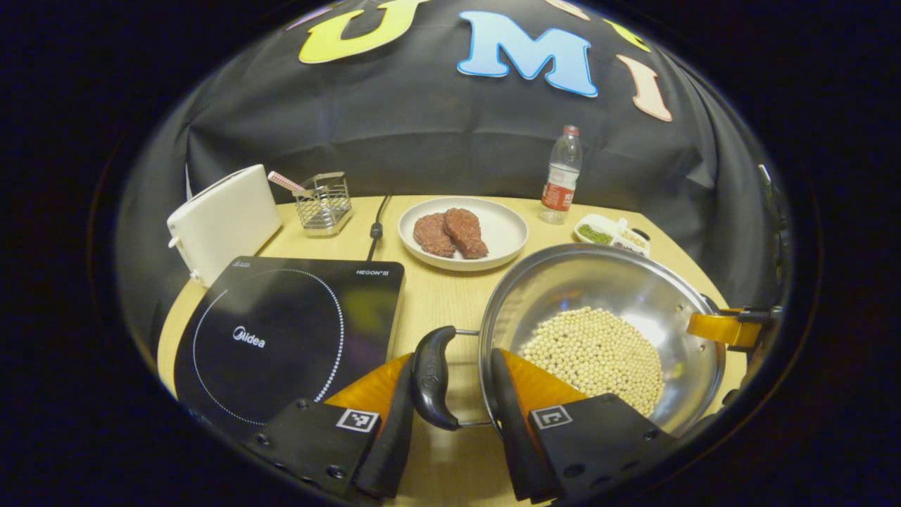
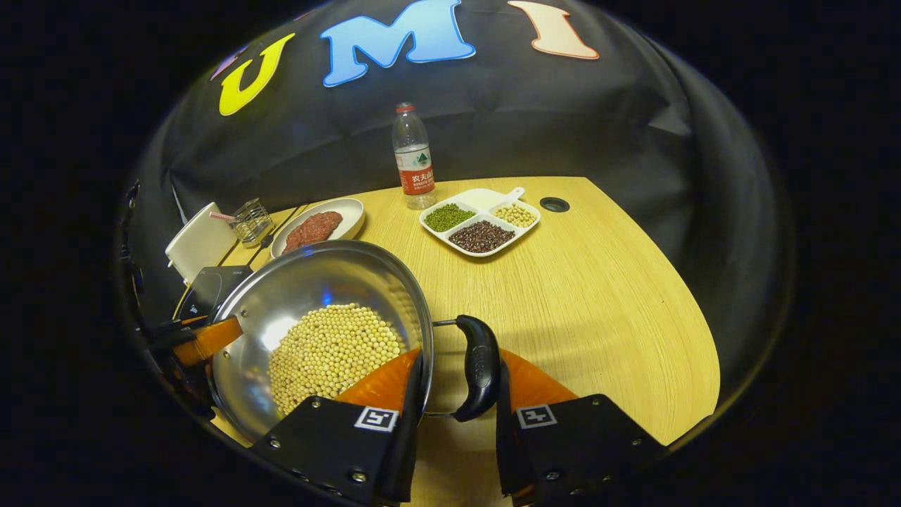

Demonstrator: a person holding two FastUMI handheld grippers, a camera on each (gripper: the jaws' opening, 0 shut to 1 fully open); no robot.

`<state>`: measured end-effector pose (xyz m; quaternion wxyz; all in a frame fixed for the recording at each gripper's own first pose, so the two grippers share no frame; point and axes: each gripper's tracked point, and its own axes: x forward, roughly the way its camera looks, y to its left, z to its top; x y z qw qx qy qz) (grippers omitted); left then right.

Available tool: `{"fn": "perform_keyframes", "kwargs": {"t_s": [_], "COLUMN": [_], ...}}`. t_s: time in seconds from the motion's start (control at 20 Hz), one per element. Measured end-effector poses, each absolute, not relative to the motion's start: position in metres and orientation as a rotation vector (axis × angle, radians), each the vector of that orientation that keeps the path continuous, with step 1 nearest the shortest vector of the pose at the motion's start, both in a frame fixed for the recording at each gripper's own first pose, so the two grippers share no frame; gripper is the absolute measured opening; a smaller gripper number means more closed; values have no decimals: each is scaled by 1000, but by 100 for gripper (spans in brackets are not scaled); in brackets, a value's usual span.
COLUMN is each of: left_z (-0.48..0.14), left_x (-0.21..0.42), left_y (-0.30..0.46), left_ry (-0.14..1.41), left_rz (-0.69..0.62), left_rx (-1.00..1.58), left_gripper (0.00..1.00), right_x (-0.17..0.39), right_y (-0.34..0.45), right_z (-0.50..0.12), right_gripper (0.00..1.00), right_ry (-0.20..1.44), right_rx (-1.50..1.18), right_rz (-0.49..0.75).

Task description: First push the handle of the pot to place it horizontally, then grasp the pot with both hands and set it on the induction cooktop.

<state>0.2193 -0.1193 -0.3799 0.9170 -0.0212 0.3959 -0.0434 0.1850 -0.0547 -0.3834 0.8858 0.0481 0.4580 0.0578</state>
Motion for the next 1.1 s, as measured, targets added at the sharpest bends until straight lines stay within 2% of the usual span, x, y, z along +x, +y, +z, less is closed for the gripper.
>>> {"fn": "perform_keyframes", "kwargs": {"t_s": [0.15, 0.2, 0.25, 0.3, 0.4, 0.45, 0.55, 0.65, 0.7, 0.75, 1.0, 1.05, 1.1], "left_z": [-363, -358, -355, -351, -342, -338, -330, -323, -320, -317, -308, -307, -307], "left_x": [214, 213, 210, 210, 206, 204, 201, 200, 201, 201, 203, 201, 201], "left_y": [-115, -112, -108, -105, -96, -92, -81, -69, -62, -56, -27, -22, -17], "left_ry": [792, 791, 788, 781, 770, 760, 748, 740, 735, 731, 713, 712, 710], "left_rz": [-78, -73, -70, -66, -57, -56, -54, -60, -65, -67, -76, -78, -80], "left_rx": [-38, -39, -39, -41, -55, -59, -63, -63, -62, -62, -65, -68, -69], "left_gripper": [64, 68, 60, 68, 60, 64, 64, 68, 68, 64, 60, 60, 64], "right_x": [179, 174, 171, 171, 174, 172, 168, 164, 162, 161, 156, 157, 157], "right_y": [-54, -53, -50, -47, -40, -36, -25, -15, -9, -3, 23, 29, 34], "right_z": [-377, -370, -362, -357, -349, -344, -336, -328, -324, -322, -310, -309, -308], "right_gripper": [46, 47, 46, 46, 46, 46, 46, 47, 47, 46, 47, 46, 46], "right_ry": [955, 953, 949, 942, 922, 915, 907, 898, 896, 893, 882, 877, 875], "right_rx": [115, 119, 118, 114, 107, 102, 101, 103, 105, 107, 111, 110, 109], "right_rz": [132, 136, 141, 145, 148, 151, 153, 146, 142, 139, 133, 131, 128]}}
